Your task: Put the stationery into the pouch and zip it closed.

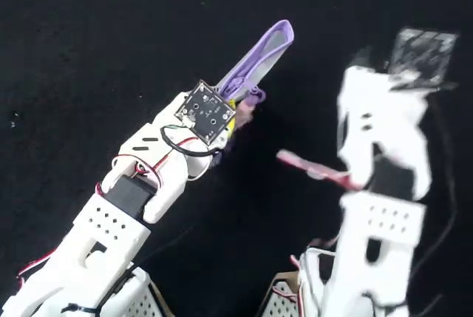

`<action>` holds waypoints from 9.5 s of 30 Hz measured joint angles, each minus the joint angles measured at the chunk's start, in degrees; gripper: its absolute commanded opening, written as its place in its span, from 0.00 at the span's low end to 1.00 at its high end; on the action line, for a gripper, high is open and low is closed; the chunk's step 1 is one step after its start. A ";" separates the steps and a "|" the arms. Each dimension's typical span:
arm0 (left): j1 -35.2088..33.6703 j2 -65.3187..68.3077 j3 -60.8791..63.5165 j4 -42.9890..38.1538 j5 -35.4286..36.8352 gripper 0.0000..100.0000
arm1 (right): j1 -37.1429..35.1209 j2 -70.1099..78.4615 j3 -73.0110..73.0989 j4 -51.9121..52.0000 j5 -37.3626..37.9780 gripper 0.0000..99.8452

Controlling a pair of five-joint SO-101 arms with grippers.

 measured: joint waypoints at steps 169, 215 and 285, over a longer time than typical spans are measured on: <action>2.11 0.09 4.57 -7.74 0.35 0.03 | -13.27 -27.16 28.92 -18.20 -7.03 0.01; -0.26 0.35 6.42 -7.38 8.18 0.25 | -4.57 18.55 -16.35 -17.58 -7.03 0.01; -15.38 0.79 6.15 -7.47 29.10 0.25 | -10.20 51.34 -59.34 62.77 8.79 0.22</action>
